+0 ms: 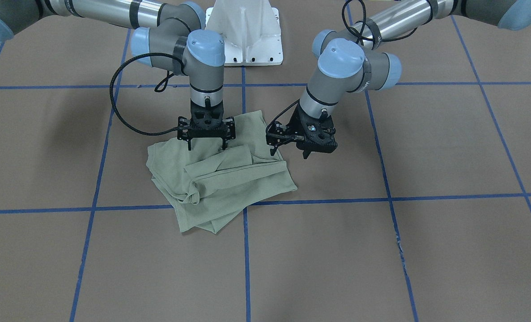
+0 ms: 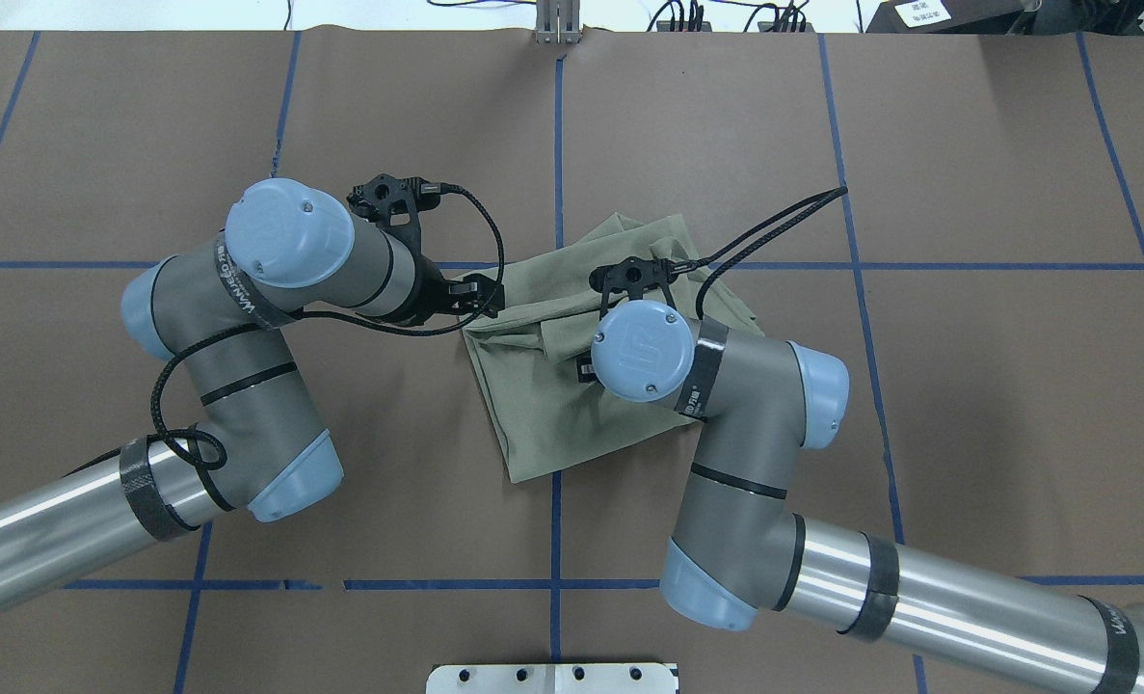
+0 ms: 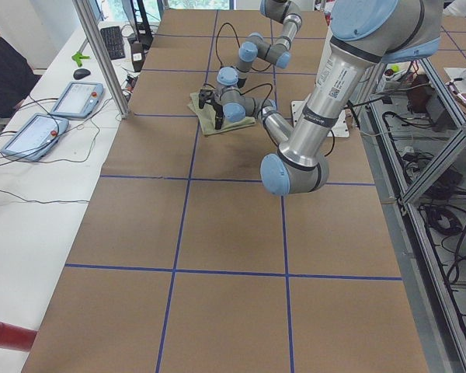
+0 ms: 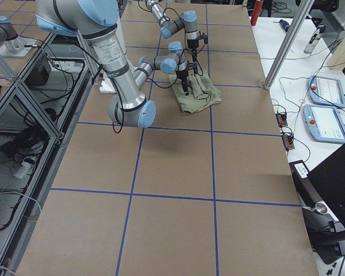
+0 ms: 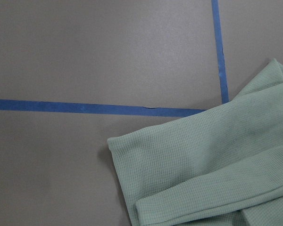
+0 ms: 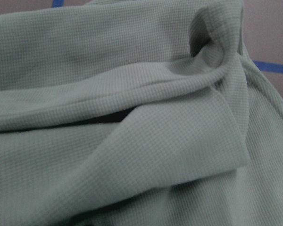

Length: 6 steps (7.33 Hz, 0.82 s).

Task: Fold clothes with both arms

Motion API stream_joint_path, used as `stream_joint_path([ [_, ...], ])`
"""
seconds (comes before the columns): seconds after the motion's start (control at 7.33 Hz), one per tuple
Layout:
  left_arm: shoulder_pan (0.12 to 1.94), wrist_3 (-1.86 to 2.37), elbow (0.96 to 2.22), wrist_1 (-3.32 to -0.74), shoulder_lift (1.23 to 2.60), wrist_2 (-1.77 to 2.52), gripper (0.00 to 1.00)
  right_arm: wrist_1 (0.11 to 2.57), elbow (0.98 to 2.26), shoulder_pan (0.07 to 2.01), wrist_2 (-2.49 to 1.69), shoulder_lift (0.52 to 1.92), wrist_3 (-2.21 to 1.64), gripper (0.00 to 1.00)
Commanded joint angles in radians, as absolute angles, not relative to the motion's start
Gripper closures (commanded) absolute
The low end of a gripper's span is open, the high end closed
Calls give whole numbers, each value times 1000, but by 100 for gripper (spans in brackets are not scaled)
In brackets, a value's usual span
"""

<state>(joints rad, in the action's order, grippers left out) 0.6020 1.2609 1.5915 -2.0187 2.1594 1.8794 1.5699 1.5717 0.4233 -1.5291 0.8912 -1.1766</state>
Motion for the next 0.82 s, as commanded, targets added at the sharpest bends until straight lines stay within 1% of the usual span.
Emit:
stream_joint_path([
  [0.0, 604, 1261, 1608, -2019, 2157, 1882, 0, 1549, 1451, 466, -1486, 812, -1166, 0],
  [0.14, 604, 1261, 1612, -2019, 2155, 1882, 0, 1483, 1386, 507, -1486, 793, -1166, 0],
  [0.27, 606, 1261, 1615, -2019, 2155, 1896, 0, 1421, 1286, 561, -1485, 754, -1129, 0],
  [0.41, 606, 1262, 1627, -2017, 2154, 1896, 0, 1407, 1210, 616, -1485, 717, -1076, 0],
  [0.68, 603, 1267, 1651, -2017, 2132, 1902, 0, 1364, 1108, 676, -1485, 672, -1045, 0],
])
